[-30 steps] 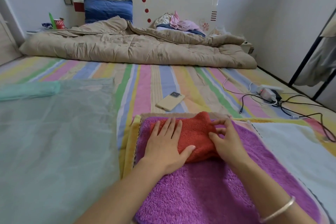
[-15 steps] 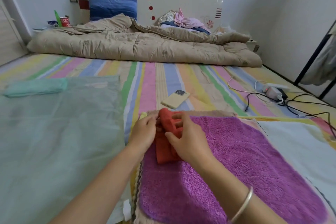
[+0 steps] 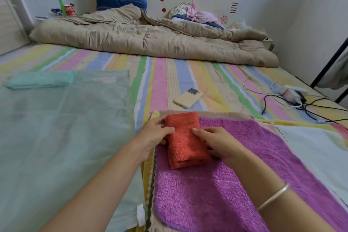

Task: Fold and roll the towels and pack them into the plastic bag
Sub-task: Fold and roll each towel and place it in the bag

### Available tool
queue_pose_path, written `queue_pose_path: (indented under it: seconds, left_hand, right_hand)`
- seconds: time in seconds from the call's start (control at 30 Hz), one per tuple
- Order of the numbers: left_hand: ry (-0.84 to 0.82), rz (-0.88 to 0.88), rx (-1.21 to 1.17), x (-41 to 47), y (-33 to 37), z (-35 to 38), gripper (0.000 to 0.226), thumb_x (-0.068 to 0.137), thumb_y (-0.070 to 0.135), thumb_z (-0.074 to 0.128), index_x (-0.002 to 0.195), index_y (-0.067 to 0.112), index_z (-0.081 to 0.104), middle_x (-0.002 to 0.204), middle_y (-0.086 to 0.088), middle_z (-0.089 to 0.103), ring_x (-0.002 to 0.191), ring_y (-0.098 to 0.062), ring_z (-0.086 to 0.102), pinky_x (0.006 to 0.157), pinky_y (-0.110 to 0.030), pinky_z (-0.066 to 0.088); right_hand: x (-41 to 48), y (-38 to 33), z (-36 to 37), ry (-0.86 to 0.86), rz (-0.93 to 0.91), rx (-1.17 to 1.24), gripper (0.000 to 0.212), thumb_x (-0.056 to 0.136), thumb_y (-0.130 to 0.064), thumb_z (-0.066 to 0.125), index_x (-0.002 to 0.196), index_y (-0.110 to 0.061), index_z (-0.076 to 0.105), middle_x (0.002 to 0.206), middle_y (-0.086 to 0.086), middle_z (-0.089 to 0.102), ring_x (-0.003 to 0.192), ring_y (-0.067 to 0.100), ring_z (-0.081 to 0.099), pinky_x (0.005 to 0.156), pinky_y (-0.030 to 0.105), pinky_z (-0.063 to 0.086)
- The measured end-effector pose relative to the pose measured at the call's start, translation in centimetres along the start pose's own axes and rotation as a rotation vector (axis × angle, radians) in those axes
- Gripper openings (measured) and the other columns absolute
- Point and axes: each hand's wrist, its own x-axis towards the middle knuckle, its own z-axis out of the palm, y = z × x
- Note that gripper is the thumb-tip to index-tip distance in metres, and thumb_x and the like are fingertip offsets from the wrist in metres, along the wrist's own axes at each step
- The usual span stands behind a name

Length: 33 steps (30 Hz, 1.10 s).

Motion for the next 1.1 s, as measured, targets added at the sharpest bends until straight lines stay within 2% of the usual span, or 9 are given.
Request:
queue_pose_path:
  seconds: [0.13, 0.27, 0.4, 0.57, 0.67, 0.77, 0.9, 1.0, 1.1]
  left_hand:
    - [-0.049, 0.019, -0.009, -0.2, -0.6, -0.2, 0.041, 0.086, -0.002, 0.064, 0.124, 0.011, 0.056, 0.111, -0.014, 0.067, 0.078, -0.016, 0.062, 0.059, -0.024, 0.051]
    - [-0.025, -0.007, -0.084, -0.7, -0.3, -1.6, 0.05, 0.083, -0.005, 0.067, 0.129, 0.009, 0.054, 0.12, -0.02, 0.062, 0.087, -0.021, 0.066, 0.056, -0.022, 0.055]
    - [-0.02, 0.064, 0.034, -3.3, 0.6, -4.8, 0.047, 0.083, 0.007, 0.073, 0.126, 0.013, 0.054, 0.118, -0.009, 0.062, 0.095, -0.02, 0.068, 0.07, -0.032, 0.061]
    - [0.189, 0.207, 0.507, -7.4, -0.2, -14.4, 0.013, 0.088, 0.018, 0.068, 0.1, 0.021, 0.064, 0.096, 0.003, 0.069, 0.081, -0.018, 0.071, 0.072, -0.035, 0.059]
    - [0.226, 0.213, 0.934, -10.8, -2.3, -20.3, 0.012, 0.085, 0.02, 0.068, 0.082, 0.031, 0.062, 0.084, 0.012, 0.069, 0.079, -0.012, 0.067, 0.077, -0.03, 0.053]
    - [0.144, 0.216, 1.099, -13.9, -4.1, -23.8, 0.011, 0.075, 0.041, 0.062, 0.079, 0.032, 0.063, 0.082, 0.014, 0.068, 0.08, -0.007, 0.064, 0.079, -0.034, 0.052]
    - [-0.026, 0.35, 1.174, -16.3, -6.5, -26.1, 0.033, 0.067, 0.064, 0.055, 0.083, 0.036, 0.058, 0.084, 0.018, 0.058, 0.083, -0.001, 0.055, 0.078, -0.032, 0.05]
    - [-0.122, 0.437, 1.212, -17.3, -7.6, -26.1, 0.041, 0.064, 0.068, 0.061, 0.088, 0.035, 0.057, 0.093, 0.018, 0.056, 0.091, -0.003, 0.051, 0.083, -0.029, 0.047]
    - [-0.175, 0.454, 1.257, -17.3, -8.2, -26.1, 0.049, 0.058, 0.075, 0.063, 0.087, 0.036, 0.054, 0.099, 0.017, 0.054, 0.096, -0.006, 0.05, 0.089, -0.029, 0.045]
  right_hand:
    - [0.7, -0.6, 1.5, -0.13, 0.117, 0.174, 0.032, 0.078, -0.023, 0.077, 0.1, -0.001, 0.067, 0.09, 0.014, 0.074, 0.076, 0.024, 0.071, 0.067, 0.033, 0.059]
    - [0.2, -1.6, 2.6, -0.171, 0.101, 0.197, 0.021, 0.08, -0.012, 0.073, 0.098, -0.005, 0.066, 0.09, 0.014, 0.074, 0.074, 0.024, 0.07, 0.07, 0.035, 0.059]
    - [-1.6, -2.5, 4.3, -0.221, 0.046, 0.286, 0.014, 0.084, -0.006, 0.065, 0.097, -0.009, 0.065, 0.084, 0.012, 0.073, 0.067, 0.022, 0.069, 0.064, 0.035, 0.059]
    - [-3.8, -3.8, 10.4, -0.382, 0.065, 0.442, 0.024, 0.084, -0.013, 0.066, 0.107, -0.006, 0.063, 0.088, 0.015, 0.071, 0.067, 0.025, 0.069, 0.066, 0.038, 0.059]
    - [-5.0, -2.7, 16.1, -0.466, 0.097, 0.465, 0.028, 0.083, -0.013, 0.067, 0.11, -0.005, 0.063, 0.093, 0.015, 0.071, 0.074, 0.026, 0.069, 0.073, 0.039, 0.058]
    - [-5.3, 0.1, 21.1, -0.417, 0.095, 0.255, 0.042, 0.081, -0.017, 0.073, 0.119, -0.008, 0.059, 0.103, 0.011, 0.071, 0.091, 0.026, 0.068, 0.085, 0.041, 0.056]
    - [-5.9, 1.4, 23.6, -0.012, -0.192, -0.356, 0.065, 0.08, -0.028, 0.073, 0.132, -0.016, 0.037, 0.117, 0.005, 0.057, 0.105, 0.027, 0.059, 0.089, 0.032, 0.046]
    - [-6.8, 0.5, 23.6, 0.096, -0.368, -0.715, 0.047, 0.086, -0.025, 0.061, 0.125, -0.02, 0.034, 0.117, 0.011, 0.048, 0.102, 0.036, 0.057, 0.082, 0.036, 0.043]
    - [-7.4, -0.1, 24.1, 0.05, -0.267, -0.897, 0.033, 0.091, -0.046, 0.051, 0.114, -0.021, 0.048, 0.115, 0.011, 0.049, 0.101, 0.034, 0.056, 0.086, 0.036, 0.043]
